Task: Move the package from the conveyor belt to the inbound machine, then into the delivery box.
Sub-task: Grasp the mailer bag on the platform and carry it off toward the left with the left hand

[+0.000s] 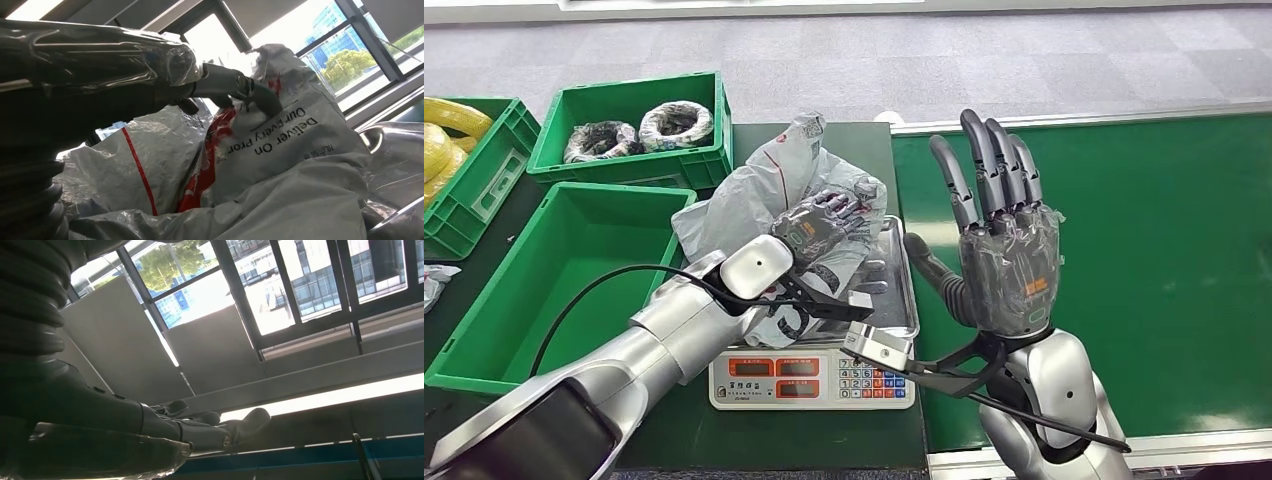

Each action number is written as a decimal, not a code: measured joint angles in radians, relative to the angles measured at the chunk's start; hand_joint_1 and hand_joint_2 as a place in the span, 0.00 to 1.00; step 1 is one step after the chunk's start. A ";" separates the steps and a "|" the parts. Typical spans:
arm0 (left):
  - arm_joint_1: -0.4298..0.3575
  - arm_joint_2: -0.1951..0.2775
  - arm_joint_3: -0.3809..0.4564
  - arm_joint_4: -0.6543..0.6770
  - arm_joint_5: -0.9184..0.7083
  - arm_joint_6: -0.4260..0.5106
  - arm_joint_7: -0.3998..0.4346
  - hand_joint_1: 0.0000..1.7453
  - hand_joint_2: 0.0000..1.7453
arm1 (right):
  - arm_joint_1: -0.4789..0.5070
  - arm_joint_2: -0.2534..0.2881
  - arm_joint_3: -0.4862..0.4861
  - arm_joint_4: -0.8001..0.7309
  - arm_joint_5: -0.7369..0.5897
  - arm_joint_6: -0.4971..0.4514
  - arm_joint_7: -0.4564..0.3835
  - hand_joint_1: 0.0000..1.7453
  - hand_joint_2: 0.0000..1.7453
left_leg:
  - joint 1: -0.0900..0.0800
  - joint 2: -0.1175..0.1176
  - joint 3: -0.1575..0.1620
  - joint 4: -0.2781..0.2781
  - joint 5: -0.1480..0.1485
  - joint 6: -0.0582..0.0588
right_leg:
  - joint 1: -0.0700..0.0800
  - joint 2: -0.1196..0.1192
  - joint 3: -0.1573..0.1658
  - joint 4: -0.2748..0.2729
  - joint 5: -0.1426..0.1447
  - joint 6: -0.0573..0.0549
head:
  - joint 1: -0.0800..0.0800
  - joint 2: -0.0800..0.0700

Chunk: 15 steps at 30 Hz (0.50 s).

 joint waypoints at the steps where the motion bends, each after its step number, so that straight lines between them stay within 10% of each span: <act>1: 0.000 0.000 -0.001 0.002 0.001 0.001 0.000 0.80 1.00 | 0.001 0.000 0.001 -0.001 0.001 -0.001 0.000 0.00 1.00 | 0.000 0.000 0.000 0.000 0.000 0.000 | 0.000 0.000 0.000 0.000 0.000 0.000 | 0.000 0.000; 15: -0.010 0.003 -0.012 0.011 0.006 0.013 0.001 0.95 1.00 | 0.002 0.002 0.007 -0.001 0.011 -0.003 0.000 0.00 1.00 | 0.000 0.000 0.000 0.000 0.000 0.000 | 0.000 0.000 0.000 0.000 0.000 0.000 | 0.000 0.000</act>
